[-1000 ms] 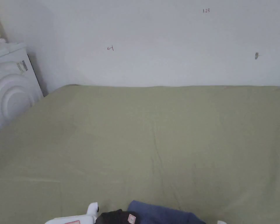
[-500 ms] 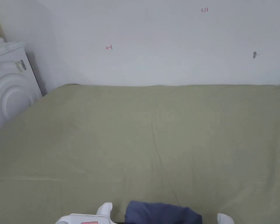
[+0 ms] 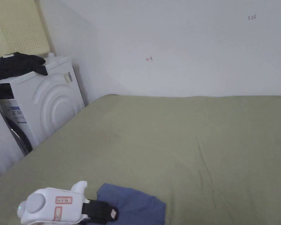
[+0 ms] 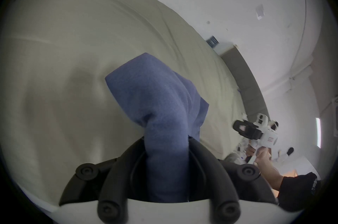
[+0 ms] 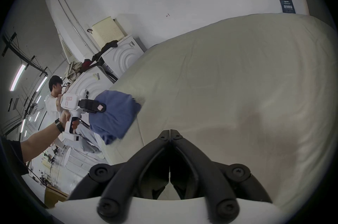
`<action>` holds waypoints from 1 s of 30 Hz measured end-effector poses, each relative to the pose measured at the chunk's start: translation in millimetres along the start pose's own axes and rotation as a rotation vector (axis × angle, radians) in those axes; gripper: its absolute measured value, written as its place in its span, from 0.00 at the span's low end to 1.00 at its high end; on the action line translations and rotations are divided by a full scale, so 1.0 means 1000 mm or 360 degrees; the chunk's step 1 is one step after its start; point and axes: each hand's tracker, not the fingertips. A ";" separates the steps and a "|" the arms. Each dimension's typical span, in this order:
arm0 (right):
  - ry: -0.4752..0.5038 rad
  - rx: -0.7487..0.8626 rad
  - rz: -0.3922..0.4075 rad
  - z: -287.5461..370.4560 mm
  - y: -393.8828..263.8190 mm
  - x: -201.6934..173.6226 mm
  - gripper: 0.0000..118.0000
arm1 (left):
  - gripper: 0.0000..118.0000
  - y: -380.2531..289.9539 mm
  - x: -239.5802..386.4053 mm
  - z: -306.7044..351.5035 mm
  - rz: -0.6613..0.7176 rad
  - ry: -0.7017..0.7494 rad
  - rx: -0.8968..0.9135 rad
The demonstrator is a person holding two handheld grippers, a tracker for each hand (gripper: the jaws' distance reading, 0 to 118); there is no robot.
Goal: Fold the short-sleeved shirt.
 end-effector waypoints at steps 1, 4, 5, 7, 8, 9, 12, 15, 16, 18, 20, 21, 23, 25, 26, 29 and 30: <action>-0.0001 -0.0006 0.0004 -0.001 0.002 -0.002 0.00 | 0.17 0.007 -0.018 0.013 0.0031 0.0009 -0.0010; -0.0019 -0.0023 0.0039 -0.006 0.005 -0.009 0.00 | 0.17 0.030 -0.065 0.048 0.0018 0.0162 0.0018; -0.0032 -0.0029 0.0042 -0.009 0.005 -0.011 0.00 | 0.17 0.036 -0.075 0.057 0.0012 0.0240 0.0010; -0.0047 -0.0048 0.0038 -0.014 0.006 -0.016 0.00 | 0.17 0.052 -0.103 0.073 0.0008 0.0357 -0.0016; -0.0056 -0.0049 0.0041 -0.016 0.005 -0.018 0.00 | 0.17 0.056 -0.113 0.077 0.0018 0.0399 -0.0059; -0.0062 -0.0053 0.0042 -0.018 0.004 -0.020 0.00 | 0.17 0.059 -0.126 0.080 -0.0010 0.0419 -0.0048; -0.0081 -0.0068 0.0038 -0.023 0.002 -0.026 0.00 | 0.17 0.062 -0.153 0.084 0.0038 0.0530 -0.0104; -0.0077 -0.0091 0.0030 -0.025 0.003 -0.030 0.00 | 0.32 0.056 -0.168 0.078 0.0134 0.0458 -0.0107; -0.0077 -0.0100 0.0041 -0.024 0.004 -0.032 0.00 | 0.53 0.053 -0.165 0.075 0.0122 0.0508 -0.0101; -0.0070 -0.0098 0.0070 -0.021 0.006 -0.034 0.00 | 1.00 0.048 -0.161 0.078 0.0131 0.0704 -0.0121; -0.0070 -0.0098 0.0091 -0.017 0.008 -0.036 0.00 | 0.96 0.036 -0.156 0.086 0.0174 0.0677 -0.0133; -0.0049 -0.0096 0.0097 -0.014 0.010 -0.036 0.00 | 0.95 0.037 -0.151 0.092 0.0177 0.0647 -0.0106; -0.0035 -0.0072 0.0117 -0.008 0.011 -0.038 0.00 | 0.93 0.034 -0.140 0.119 0.0159 0.0781 0.0039; -0.0013 -0.0083 0.0135 -0.004 0.013 -0.039 0.00 | 0.67 0.028 -0.124 0.142 0.0275 0.0795 0.0210; -0.0019 -0.0068 0.0155 -0.002 0.013 -0.040 0.00 | 0.23 0.031 -0.116 0.156 0.0351 0.0756 0.0288; -0.0021 -0.0045 0.0195 0.002 0.015 -0.041 0.00 | 0.00 0.049 -0.045 0.161 0.0015 0.0925 0.0427; -0.0084 -0.0040 0.0237 0.003 0.017 -0.042 0.00 | 0.00 0.023 -0.017 0.148 0.0003 0.0983 0.0433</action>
